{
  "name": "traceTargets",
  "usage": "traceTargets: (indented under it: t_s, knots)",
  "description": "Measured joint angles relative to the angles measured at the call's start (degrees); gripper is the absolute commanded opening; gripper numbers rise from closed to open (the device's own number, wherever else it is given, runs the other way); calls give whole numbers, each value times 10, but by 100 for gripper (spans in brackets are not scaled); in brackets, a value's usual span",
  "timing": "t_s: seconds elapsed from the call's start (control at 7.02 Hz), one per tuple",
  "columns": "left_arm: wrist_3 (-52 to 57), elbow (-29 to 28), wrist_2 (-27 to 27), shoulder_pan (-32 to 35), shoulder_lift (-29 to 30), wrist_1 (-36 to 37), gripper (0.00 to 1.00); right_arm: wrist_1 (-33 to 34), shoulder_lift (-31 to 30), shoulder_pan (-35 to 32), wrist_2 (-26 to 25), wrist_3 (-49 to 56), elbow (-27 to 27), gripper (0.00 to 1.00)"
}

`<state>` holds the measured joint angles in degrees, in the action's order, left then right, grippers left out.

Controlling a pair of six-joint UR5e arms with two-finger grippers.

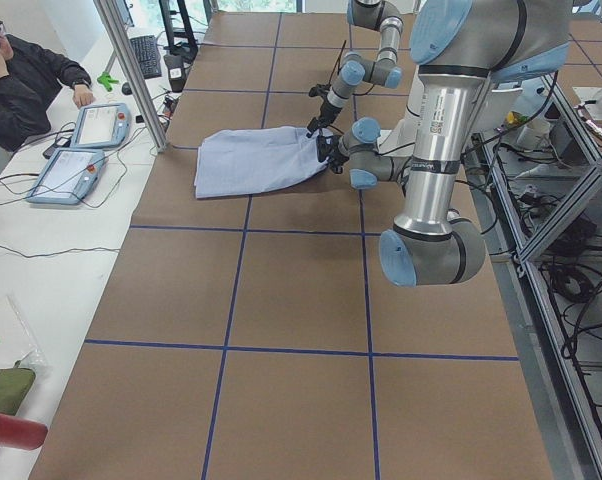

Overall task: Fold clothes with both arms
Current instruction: 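Grasp the near edge of the shirt with both grippers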

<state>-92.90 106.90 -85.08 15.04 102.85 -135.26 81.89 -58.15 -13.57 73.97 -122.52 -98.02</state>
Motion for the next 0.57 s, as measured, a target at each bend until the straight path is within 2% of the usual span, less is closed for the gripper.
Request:
traceTargets:
  t_s: [0.14,0.28,0.57]
  knots:
    - [0,0,0,0,0,0,0,0,5,1,-3,-17,2,11]
    - [0,0,0,0,0,0,0,-1,11,2,-6,-30,4,0]
    - [0,3,0,0,0,0,0,-1,15,4,-9,-47,9,0]
